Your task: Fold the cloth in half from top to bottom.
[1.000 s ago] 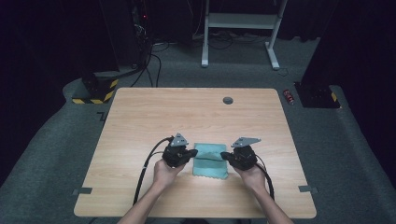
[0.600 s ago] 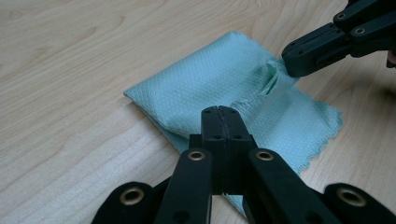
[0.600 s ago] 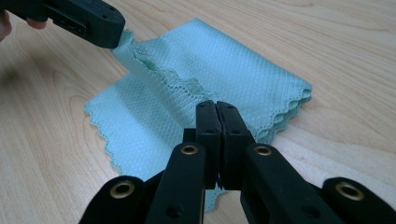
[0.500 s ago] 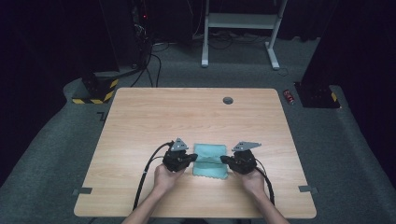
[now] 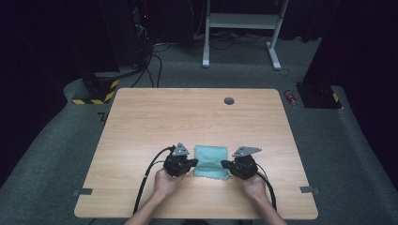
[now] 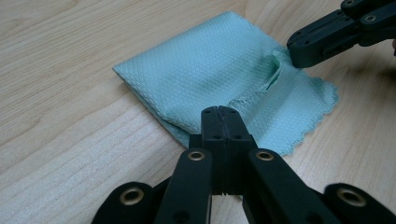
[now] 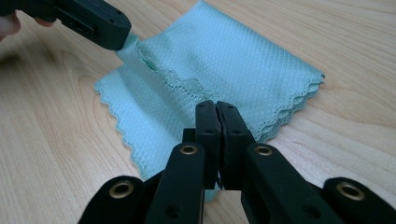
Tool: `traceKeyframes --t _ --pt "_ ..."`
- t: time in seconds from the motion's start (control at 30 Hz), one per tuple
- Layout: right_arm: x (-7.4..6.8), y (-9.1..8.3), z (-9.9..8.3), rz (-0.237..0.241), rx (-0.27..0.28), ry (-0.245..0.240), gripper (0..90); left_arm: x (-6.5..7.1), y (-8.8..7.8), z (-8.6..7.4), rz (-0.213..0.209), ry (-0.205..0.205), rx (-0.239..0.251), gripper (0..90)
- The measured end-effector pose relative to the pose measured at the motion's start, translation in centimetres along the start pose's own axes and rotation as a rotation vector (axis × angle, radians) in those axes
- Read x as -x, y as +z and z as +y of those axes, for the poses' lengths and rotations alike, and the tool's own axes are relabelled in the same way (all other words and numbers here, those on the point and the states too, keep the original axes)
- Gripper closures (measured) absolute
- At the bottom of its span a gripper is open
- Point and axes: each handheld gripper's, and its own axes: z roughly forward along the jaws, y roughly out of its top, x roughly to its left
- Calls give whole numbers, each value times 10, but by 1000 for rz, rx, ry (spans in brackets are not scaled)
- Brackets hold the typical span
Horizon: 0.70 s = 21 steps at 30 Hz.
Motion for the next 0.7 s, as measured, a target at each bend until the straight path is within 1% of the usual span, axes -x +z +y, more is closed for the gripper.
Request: traceKeyframes --t 0.1,0.13,0.23,0.37,0.43,0.53,0.57,0.63,0.67,0.7 --pt "1 1 -3 4 4 9 880 0 1 0 -4 -5 -4 900" --pt "1 1 -3 4 4 0 877 0 1 -1 -5 -4 -5 900" --pt "1 1 -5 1 -7 5 866 1 1 -2 -8 -2 -7 900" --pt "3 -2 -8 7 -6 21 834 1 0 -3 -17 -4 -9 897" --pt "4 -3 -10 14 0 22 826 2 0 -3 -21 -1 -12 896" --pt "4 -5 -10 18 -5 22 793 3 -2 -4 -32 -8 -9 891" --pt "4 -7 -11 21 -2 27 787 4 -3 -5 -32 -9 -7 879" --pt "4 -9 -11 34 7 31 764 3 -7 -5 -48 -18 0 821" --pt "4 -11 -11 40 8 32 746 4 -9 -5 -55 -27 14 798" --pt "3 -12 -10 46 10 33 739 4 -12 -5 -61 -25 20 784"
